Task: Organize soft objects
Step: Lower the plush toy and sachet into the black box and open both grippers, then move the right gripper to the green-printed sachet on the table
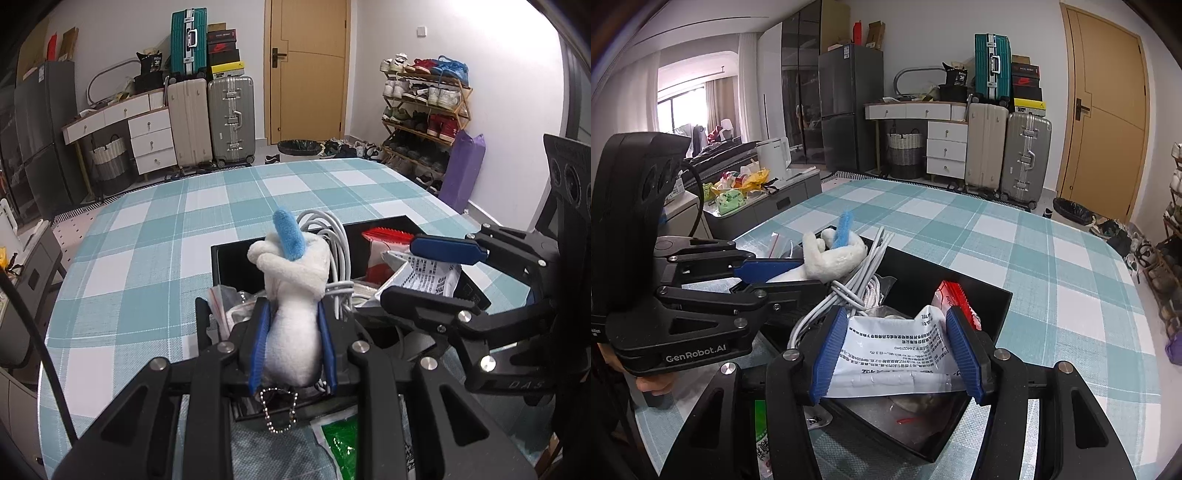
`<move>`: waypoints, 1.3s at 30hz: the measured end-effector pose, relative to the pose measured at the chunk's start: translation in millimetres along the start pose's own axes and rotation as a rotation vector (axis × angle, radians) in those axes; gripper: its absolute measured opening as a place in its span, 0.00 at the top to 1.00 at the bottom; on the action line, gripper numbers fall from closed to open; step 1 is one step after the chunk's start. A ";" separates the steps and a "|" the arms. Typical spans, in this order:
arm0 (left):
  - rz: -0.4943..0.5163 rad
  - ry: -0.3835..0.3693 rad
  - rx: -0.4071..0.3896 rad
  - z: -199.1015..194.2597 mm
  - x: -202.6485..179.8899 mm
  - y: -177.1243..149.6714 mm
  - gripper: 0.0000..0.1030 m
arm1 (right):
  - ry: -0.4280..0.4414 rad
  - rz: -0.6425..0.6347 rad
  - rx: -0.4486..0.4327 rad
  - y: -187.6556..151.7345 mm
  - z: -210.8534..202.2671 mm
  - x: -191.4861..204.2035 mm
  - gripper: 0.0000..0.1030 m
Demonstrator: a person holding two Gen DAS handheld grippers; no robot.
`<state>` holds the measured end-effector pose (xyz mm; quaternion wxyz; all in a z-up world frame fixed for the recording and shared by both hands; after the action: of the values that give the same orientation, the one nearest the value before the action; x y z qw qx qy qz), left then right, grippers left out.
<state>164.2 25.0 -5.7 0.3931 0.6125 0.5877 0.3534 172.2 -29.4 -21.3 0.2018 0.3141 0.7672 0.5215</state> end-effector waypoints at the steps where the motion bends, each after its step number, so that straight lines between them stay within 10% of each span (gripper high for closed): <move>1: -0.001 -0.001 0.000 -0.3 0.7 0.3 0.75 | 0.001 -0.005 -0.001 0.7 -1.6 0.4 0.39; 4: 0.013 -0.008 -0.004 -4.3 -1.2 0.7 0.70 | -0.015 -0.016 -0.025 4.8 -10.3 0.6 0.18; 11: 0.023 -0.056 -0.037 -28.7 -5.9 14.0 0.39 | -0.068 -0.004 -0.052 10.4 -39.1 -8.2 0.02; 13: 0.006 -0.040 -0.050 -35.6 -0.8 18.6 0.06 | -0.092 0.009 -0.061 11.4 -49.4 -11.8 0.01; 15: -0.012 -0.017 -0.089 -48.3 6.6 23.6 0.00 | -0.103 0.023 -0.061 10.3 -59.0 -14.0 0.01; 39: -0.015 0.078 -0.055 -84.4 20.1 -33.5 0.00 | -0.149 0.184 0.072 -37.0 -72.0 10.2 0.01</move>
<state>75.0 50.6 0.9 0.3893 0.5830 0.5970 0.3900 108.9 -80.4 -28.5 0.1982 0.4279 0.7363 0.4853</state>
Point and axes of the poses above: each gripper's, at about its wrist camera, not at the fingertips, and z roughly the way its jaws point, x to its left, y to its top, the point moved 4 cm from there along z, roughly the way its jaws point, and after that the axes turned 14 degrees about -x, right-handed, at the moved point
